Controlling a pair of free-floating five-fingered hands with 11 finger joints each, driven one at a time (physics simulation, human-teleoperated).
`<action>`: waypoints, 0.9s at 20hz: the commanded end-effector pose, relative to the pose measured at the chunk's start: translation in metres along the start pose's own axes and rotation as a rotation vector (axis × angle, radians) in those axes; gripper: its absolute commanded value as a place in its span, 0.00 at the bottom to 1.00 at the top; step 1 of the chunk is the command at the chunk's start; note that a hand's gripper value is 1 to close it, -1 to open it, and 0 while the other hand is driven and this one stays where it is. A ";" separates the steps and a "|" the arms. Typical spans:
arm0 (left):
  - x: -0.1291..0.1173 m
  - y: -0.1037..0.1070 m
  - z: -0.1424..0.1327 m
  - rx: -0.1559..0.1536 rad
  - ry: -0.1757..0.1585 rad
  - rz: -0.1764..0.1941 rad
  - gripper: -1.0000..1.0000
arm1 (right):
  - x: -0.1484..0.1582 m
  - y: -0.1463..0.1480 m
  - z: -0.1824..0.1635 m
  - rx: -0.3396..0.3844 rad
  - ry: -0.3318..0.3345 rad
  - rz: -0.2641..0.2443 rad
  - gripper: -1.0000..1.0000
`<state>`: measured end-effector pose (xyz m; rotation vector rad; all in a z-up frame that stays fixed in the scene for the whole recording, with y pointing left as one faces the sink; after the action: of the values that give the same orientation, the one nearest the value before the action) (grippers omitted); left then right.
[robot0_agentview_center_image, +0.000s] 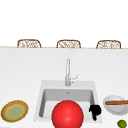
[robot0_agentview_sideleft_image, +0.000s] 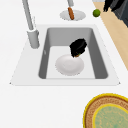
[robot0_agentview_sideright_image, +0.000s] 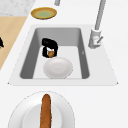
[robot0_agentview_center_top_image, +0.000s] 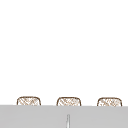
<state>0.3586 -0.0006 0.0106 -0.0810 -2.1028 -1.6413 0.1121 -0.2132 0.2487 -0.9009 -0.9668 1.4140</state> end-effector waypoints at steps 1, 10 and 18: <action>-0.024 -0.012 0.004 -0.011 0.024 -0.015 1.00 | 0.000 0.000 0.000 0.000 0.000 0.000 0.50; -0.071 -0.065 -0.006 -0.025 0.028 -0.013 1.00 | 0.000 0.000 0.000 0.000 0.000 0.000 0.50; -0.098 -0.093 0.004 0.085 -0.012 0.110 0.00 | 0.000 0.000 0.000 0.000 0.000 0.000 0.50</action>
<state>0.4150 -0.0071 -0.0972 -0.1199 -2.1119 -1.5827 0.1121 -0.2132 0.2487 -0.9009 -0.9668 1.4140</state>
